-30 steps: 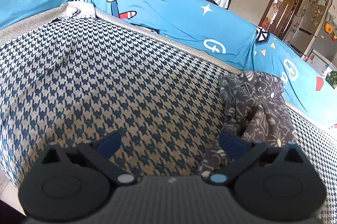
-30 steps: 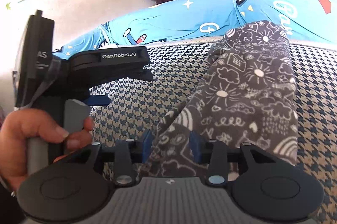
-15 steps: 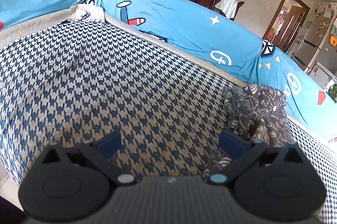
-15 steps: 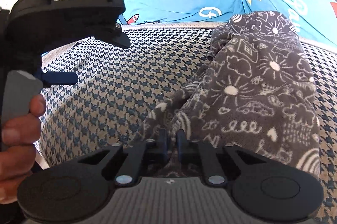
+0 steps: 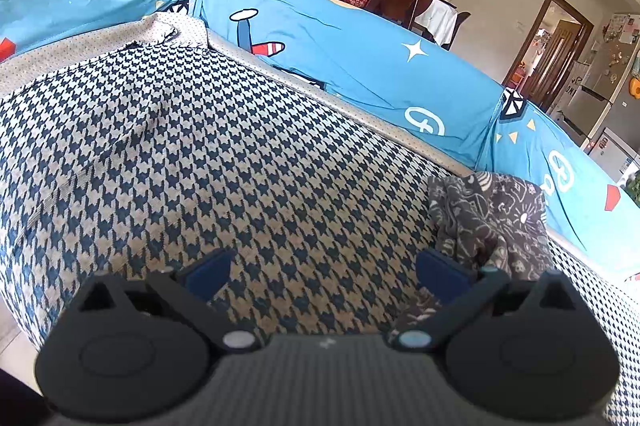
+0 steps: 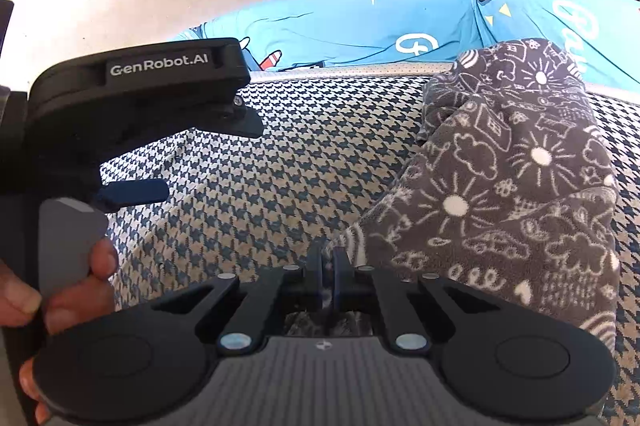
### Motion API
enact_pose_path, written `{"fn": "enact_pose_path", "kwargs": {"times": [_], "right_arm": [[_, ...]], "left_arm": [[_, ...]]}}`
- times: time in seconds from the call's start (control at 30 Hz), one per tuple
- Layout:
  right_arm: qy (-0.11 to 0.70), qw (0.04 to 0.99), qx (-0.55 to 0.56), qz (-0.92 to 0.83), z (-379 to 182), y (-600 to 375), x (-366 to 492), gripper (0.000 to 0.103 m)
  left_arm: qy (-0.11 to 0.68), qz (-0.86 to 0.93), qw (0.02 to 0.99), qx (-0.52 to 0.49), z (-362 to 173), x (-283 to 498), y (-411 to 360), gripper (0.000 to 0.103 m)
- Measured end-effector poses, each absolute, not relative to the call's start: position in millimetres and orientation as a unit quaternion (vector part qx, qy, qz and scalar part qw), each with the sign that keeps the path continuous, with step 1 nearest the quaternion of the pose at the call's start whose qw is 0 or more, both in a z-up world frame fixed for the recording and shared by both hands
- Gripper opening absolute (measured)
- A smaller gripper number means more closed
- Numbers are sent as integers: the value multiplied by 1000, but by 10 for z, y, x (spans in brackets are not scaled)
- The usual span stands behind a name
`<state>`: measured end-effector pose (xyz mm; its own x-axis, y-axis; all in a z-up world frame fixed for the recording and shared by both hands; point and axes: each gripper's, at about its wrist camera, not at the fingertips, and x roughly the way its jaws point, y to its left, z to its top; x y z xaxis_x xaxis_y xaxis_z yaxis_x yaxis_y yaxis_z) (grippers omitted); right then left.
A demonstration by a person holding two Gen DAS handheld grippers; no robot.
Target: Fold clothes
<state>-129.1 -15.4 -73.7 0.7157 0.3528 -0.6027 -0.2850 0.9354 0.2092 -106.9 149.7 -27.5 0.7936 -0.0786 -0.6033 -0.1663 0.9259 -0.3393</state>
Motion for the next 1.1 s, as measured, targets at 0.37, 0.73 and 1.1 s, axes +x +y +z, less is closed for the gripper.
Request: {"fn": "enact_pose_path", "kwargs": {"times": [0.37, 0.73, 1.1], "right_arm": [[364, 914, 34, 175, -951, -60, -1017, 8], [349, 916, 97, 174, -804, -391, -1255, 10], [358, 901, 100, 222, -726, -513, -1761, 10]], "left_arm": [[316, 27, 930, -185, -263, -1078, 1489, 103], [330, -3, 927, -180, -300, -1044, 1437, 103], [340, -19, 924, -176, -328, -1033, 1397, 103]]}}
